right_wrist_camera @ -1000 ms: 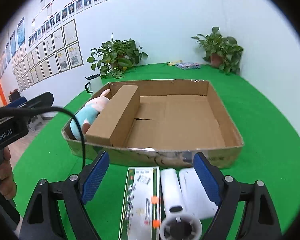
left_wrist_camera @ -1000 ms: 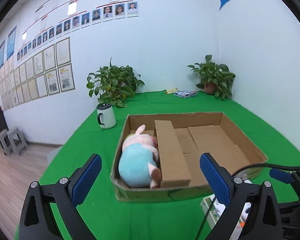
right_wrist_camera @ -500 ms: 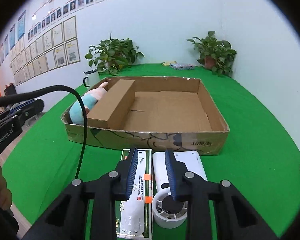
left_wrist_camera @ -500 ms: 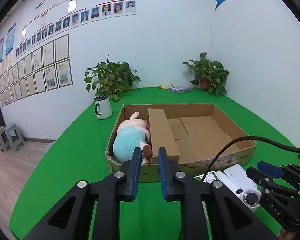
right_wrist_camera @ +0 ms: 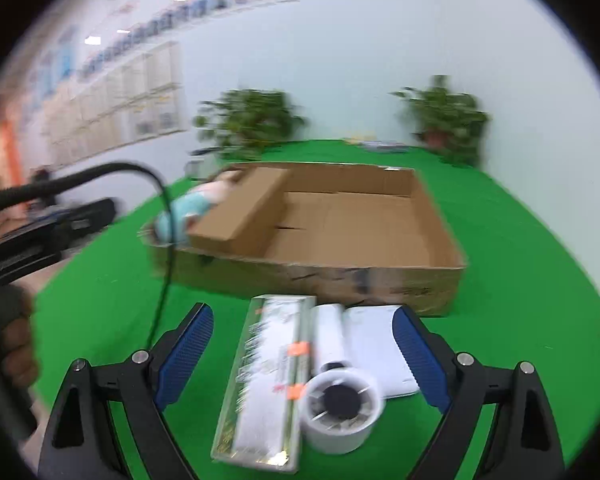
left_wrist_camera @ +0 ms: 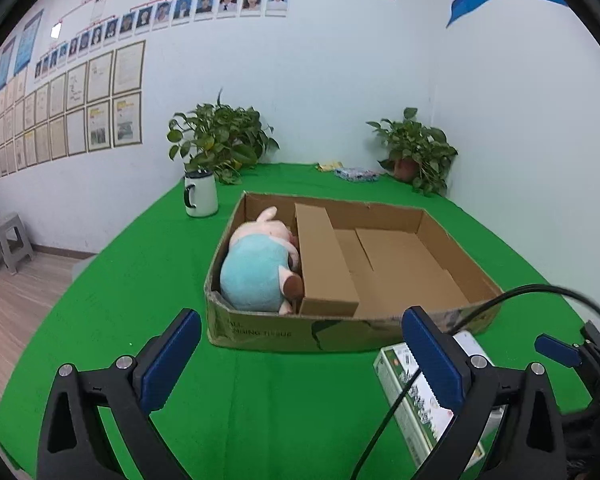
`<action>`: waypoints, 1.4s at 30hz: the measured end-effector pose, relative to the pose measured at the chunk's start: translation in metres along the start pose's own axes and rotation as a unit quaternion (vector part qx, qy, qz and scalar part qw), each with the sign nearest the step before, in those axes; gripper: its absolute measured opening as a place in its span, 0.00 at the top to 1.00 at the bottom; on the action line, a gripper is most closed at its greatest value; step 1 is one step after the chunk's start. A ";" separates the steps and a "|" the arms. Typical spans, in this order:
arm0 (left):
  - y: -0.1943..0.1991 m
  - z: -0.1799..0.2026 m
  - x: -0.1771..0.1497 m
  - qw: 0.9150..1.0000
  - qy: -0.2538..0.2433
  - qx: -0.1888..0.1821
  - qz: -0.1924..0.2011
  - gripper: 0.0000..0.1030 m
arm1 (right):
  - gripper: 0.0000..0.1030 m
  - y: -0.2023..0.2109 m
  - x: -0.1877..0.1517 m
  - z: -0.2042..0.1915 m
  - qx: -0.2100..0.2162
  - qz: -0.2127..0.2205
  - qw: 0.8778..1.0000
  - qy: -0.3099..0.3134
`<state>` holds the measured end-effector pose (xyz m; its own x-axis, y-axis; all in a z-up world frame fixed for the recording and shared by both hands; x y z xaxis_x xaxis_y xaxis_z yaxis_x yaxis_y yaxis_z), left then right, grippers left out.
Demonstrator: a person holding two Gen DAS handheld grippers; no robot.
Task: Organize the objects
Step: 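Withdraw the right tool and move toward the green-and-white medicine box, then grasp the green-and-white medicine box with the right tool and lift it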
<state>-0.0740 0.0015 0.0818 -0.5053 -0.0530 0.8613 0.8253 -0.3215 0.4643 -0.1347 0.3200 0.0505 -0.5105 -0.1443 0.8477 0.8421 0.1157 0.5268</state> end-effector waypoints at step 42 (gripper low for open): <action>-0.096 0.066 -0.159 0.880 0.159 -0.347 -0.284 0.25 | 0.40 0.010 -0.107 -0.049 -0.028 -0.107 0.990 0.087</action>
<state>-0.0568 0.1029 -0.0860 -0.9226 0.0755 0.3784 0.1203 -0.8755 0.4679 -0.0632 0.2881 -0.0383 -0.6450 -0.3269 0.6908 0.7285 0.0100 0.6850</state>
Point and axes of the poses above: each gripper's, at about its wrist camera, not at the fingertips, and y roughly against the way its jaws point, z to its right, x to its top, the point moved 8 cm from there along -y, roughly the way its jaws point, and after that the axes turned 14 degrees about -x, right-handed, at the moved point
